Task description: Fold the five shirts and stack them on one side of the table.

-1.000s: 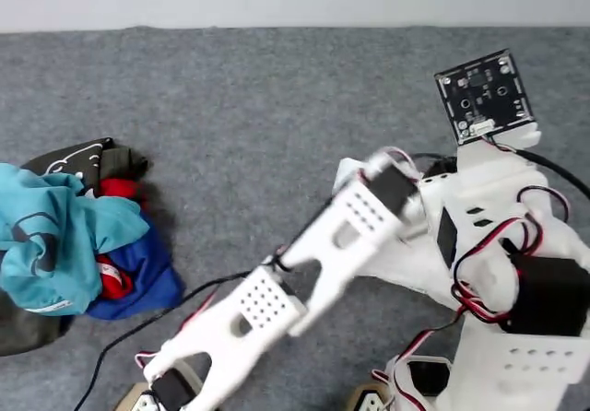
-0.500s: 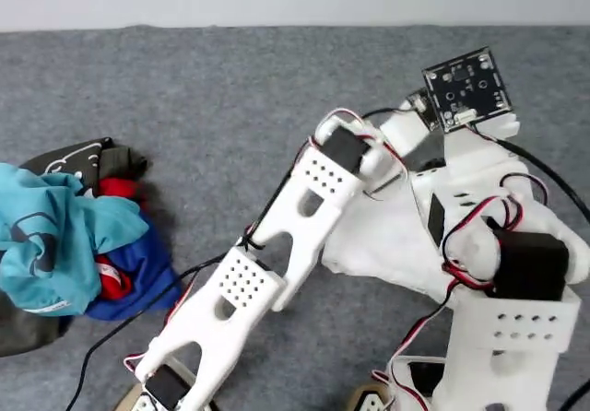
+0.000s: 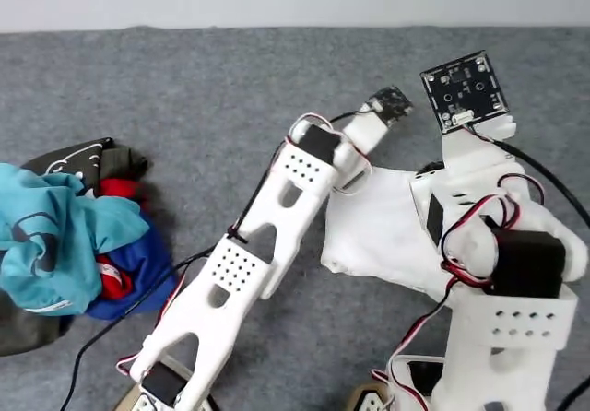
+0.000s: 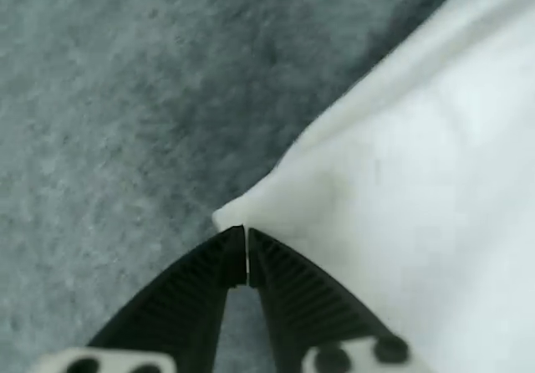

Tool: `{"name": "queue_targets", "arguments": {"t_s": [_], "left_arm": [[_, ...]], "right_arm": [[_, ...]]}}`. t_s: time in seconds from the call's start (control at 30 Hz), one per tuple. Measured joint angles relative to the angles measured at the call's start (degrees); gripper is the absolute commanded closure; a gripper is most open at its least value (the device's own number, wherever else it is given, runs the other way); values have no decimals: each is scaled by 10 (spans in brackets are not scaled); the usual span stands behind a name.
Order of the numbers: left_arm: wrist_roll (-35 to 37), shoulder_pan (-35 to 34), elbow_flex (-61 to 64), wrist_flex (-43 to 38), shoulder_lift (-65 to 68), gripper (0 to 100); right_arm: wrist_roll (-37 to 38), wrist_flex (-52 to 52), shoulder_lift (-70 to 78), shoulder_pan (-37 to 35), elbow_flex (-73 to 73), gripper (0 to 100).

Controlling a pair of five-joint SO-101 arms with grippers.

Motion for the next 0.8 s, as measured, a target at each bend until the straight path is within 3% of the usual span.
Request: {"name": "queue_targets", "arguments": {"t_s": [0.2, 0.4, 0.8], "left_arm": [[0, -4, -13, 22, 1, 986], [0, 43, -53, 33, 0, 986], [0, 38, -11, -21, 21, 985]], "right_arm": [[0, 0, 0, -1, 0, 980], [0, 0, 0, -1, 0, 980], [0, 0, 0, -1, 0, 980]]}}
